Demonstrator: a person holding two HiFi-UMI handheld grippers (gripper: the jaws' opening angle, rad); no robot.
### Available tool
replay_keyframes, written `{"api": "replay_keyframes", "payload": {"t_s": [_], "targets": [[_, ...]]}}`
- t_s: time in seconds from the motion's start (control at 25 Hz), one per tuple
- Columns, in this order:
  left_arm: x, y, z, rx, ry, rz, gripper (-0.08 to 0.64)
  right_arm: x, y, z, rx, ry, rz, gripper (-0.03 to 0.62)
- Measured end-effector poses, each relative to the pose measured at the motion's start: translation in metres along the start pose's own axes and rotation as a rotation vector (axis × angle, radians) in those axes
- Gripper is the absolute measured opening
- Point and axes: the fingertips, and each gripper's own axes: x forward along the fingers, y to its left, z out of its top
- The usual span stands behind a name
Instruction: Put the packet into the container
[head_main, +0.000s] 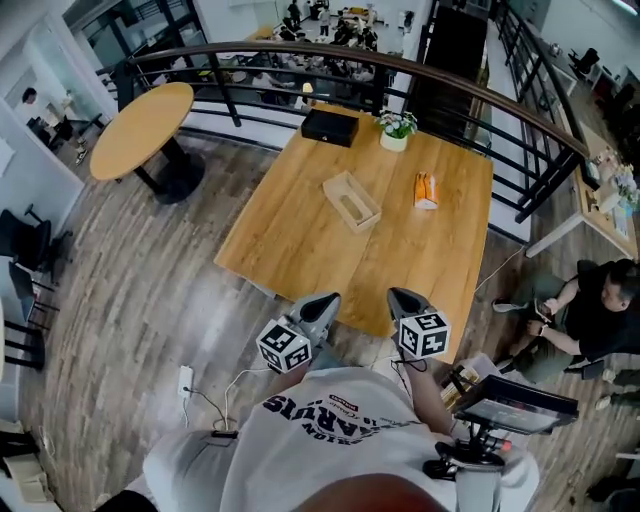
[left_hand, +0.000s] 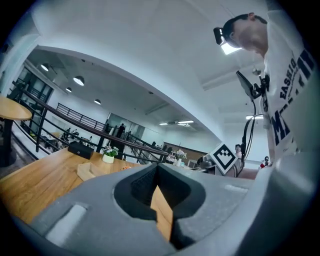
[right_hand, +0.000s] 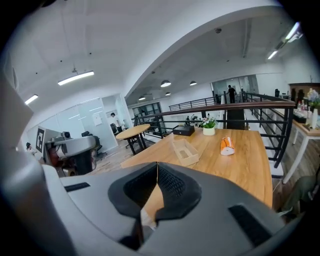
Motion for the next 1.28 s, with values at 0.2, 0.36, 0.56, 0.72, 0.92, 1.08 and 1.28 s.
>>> {"api": "replay_keyframes", "payload": {"t_s": [0.2, 0.36, 0.56, 0.72, 0.92, 1.08, 1.28], "targets": [[0.030, 0.044, 0.028, -0.009, -0.007, -0.097, 0.003, 0.029, -0.002, 0.042, -0.015, -0.015, -0.077, 0.009], [0.044, 0.078, 0.053, 0.017, 0.008, -0.188, 0.003, 0.047, -0.004, 0.074, 0.004, -0.053, -0.163, 0.009], [0.049, 0.120, 0.074, 0.066, 0.035, -0.285, 0.003, 0.065, -0.002, 0.100, 0.027, -0.130, -0.281, 0.009], [0.056, 0.155, 0.078, 0.107, 0.086, -0.326, 0.003, 0.073, 0.001, 0.113, 0.057, -0.175, -0.335, 0.009], [0.070, 0.164, 0.093, 0.112, 0.082, -0.342, 0.003, 0.074, 0.006, 0.120, 0.046, -0.173, -0.348, 0.009], [0.076, 0.159, 0.097, 0.054, 0.060, -0.326, 0.003, 0.082, 0.003, 0.120, 0.066, -0.161, -0.332, 0.009], [0.076, 0.157, 0.095, 0.069, 0.075, -0.330, 0.003, 0.091, -0.006, 0.132, 0.056, -0.162, -0.324, 0.009]]}}
